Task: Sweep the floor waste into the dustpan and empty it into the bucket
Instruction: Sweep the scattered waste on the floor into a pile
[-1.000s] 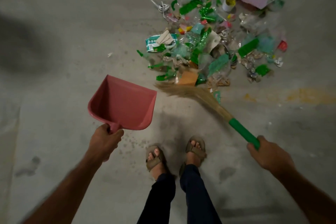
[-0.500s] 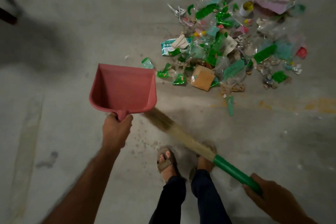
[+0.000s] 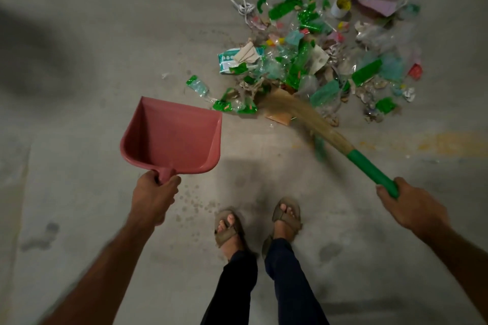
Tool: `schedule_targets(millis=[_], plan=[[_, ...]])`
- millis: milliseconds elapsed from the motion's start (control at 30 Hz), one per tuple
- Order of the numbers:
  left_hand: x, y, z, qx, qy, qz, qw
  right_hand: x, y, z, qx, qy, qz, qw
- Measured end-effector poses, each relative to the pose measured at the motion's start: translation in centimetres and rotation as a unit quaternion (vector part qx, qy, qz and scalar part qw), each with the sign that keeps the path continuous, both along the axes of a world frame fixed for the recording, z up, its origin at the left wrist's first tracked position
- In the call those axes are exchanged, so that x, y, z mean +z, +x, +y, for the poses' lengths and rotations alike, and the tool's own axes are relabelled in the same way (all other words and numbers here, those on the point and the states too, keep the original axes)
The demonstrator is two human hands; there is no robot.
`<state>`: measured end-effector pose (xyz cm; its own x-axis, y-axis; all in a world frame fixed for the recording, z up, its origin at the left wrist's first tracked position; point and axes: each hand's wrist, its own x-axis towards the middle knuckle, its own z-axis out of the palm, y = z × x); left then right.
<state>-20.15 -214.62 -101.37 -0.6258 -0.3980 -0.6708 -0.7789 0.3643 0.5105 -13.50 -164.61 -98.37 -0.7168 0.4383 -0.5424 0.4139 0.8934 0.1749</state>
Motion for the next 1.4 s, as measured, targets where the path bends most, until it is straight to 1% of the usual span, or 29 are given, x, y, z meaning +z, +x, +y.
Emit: schedule_targets(millis=[167, 333, 400, 467, 567, 633, 700, 733, 800, 900, 967, 1000, 1033, 1100, 1200, 1267, 1400], plan=[[0.8, -2.1, 2.9, -0.018, 0.035, 0.024, 0.999, 3.9, -1.0, 1.8, -0.032, -0.004, 0.067, 0.997], [1.9, -4.9, 4.2, -0.027, 0.034, 0.047, 0.998, 6.1, 2.7, 2.9, -0.082, 0.000, 0.071, 0.994], [2.2, -5.7, 4.1, -0.030, 0.033, 0.054, 0.998, 5.3, 6.0, 4.6, -0.113, 0.002, 0.048, 0.992], [2.3, -6.3, 3.6, -0.033, 0.030, 0.058, 0.997, 4.1, 10.0, 5.9, -0.132, -0.027, 0.035, 0.990], [2.6, -6.7, 2.3, -0.023, 0.023, 0.064, 0.997, 5.3, 11.9, 1.9, -0.181, -0.045, 0.007, 0.983], [3.1, -6.5, 1.4, -0.013, 0.017, 0.065, 0.998, 5.6, 11.8, -1.5, -0.207, -0.085, -0.065, 0.972], [3.7, -6.1, 0.5, 0.002, 0.009, 0.067, 0.998, 4.7, 11.3, -4.2, -0.253, -0.101, -0.089, 0.958], [4.0, -5.8, -0.1, 0.011, 0.002, 0.067, 0.998, 4.1, 10.9, -6.2, -0.228, -0.105, -0.120, 0.961], [4.2, -5.1, -1.2, 0.031, -0.012, 0.062, 0.998, 2.6, 9.5, -10.6, -0.103, -0.132, -0.157, 0.973], [4.0, -4.1, -2.8, 0.064, -0.028, 0.049, 0.996, -1.3, 5.6, -17.7, 0.014, -0.186, -0.112, 0.976], [3.7, -3.5, -3.6, 0.075, -0.028, 0.043, 0.996, -3.6, 1.0, -22.9, 0.105, -0.191, -0.106, 0.970], [3.5, -3.4, -4.1, 0.075, -0.029, 0.041, 0.996, -4.6, -1.6, -25.5, 0.130, -0.188, -0.100, 0.969], [3.3, -3.4, -4.5, 0.068, -0.028, 0.039, 0.997, -5.6, -4.1, -27.6, 0.133, -0.189, -0.098, 0.968], [2.9, -3.6, -5.2, 0.047, -0.025, 0.039, 0.998, -7.8, -8.4, -30.7, 0.104, -0.197, -0.098, 0.970], [2.3, -4.5, -6.0, 0.027, -0.019, 0.041, 0.999, -10.2, -12.8, -31.3, 0.018, -0.198, -0.108, 0.974], [2.1, -5.1, -6.4, 0.025, -0.016, 0.040, 0.999, -10.8, -13.8, -29.4, -0.047, -0.194, -0.087, 0.976], [1.4, -6.5, -6.5, 0.038, -0.013, 0.042, 0.998, -11.4, -11.7, -22.2, -0.151, -0.175, -0.052, 0.972]])
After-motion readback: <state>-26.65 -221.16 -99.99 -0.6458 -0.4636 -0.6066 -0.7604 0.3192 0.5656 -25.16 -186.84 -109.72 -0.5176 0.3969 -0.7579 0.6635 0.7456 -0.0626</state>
